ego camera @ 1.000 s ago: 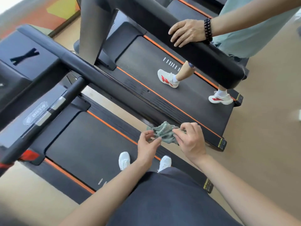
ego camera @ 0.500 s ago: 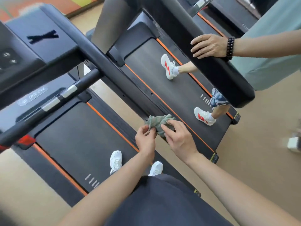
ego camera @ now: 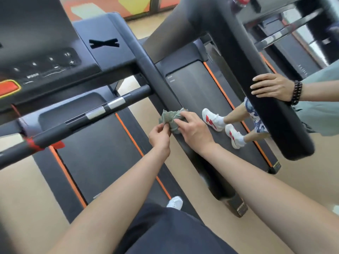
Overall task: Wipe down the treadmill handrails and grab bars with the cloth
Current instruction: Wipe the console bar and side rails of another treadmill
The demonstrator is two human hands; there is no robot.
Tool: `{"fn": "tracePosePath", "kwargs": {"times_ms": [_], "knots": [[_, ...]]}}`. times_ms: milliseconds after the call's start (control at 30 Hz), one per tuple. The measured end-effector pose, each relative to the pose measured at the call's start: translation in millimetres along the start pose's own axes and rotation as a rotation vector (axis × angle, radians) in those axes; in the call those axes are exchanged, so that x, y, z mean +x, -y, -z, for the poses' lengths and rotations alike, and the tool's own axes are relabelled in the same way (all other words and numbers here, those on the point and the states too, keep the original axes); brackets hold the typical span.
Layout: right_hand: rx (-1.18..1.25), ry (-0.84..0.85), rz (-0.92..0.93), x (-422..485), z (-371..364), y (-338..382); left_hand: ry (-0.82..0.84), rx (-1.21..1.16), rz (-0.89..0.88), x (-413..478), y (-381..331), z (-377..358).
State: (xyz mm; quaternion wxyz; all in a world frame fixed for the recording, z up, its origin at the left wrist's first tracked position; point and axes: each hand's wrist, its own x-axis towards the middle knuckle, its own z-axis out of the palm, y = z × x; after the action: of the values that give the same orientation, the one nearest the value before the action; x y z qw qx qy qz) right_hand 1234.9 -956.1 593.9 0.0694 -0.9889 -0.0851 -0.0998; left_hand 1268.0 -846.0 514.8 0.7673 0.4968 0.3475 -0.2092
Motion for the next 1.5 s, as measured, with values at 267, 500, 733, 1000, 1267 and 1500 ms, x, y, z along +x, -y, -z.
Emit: {"fn": "tracePosePath", "kwargs": {"times_ms": [267, 500, 733, 1000, 1267, 1500], "knots": [[-0.053, 0.066, 0.114, 82.2, -15.8, 0.4, -0.067, -0.106, -0.007, 51.4, -50.4, -10.8], [-0.084, 0.12, 0.207, 126.0, -18.3, -5.2, -0.015, -0.094, 0.003, 74.9, -63.6, -4.5], [-0.091, 0.065, 0.232, 105.6, -19.6, -7.9, 0.01, 0.009, -0.049, 67.6, -36.9, 2.6], [-0.038, -0.013, 0.201, 27.9, -5.3, -8.7, 0.082, 0.08, -0.027, 20.0, 21.4, 14.9], [0.061, -0.085, 0.127, -92.3, 13.1, -23.5, 0.178, 0.221, 0.008, -50.6, 89.4, 29.6], [0.165, -0.102, 0.045, -196.3, 30.6, -39.1, 0.217, 0.305, 0.033, -118.4, 145.7, 37.6]]}}
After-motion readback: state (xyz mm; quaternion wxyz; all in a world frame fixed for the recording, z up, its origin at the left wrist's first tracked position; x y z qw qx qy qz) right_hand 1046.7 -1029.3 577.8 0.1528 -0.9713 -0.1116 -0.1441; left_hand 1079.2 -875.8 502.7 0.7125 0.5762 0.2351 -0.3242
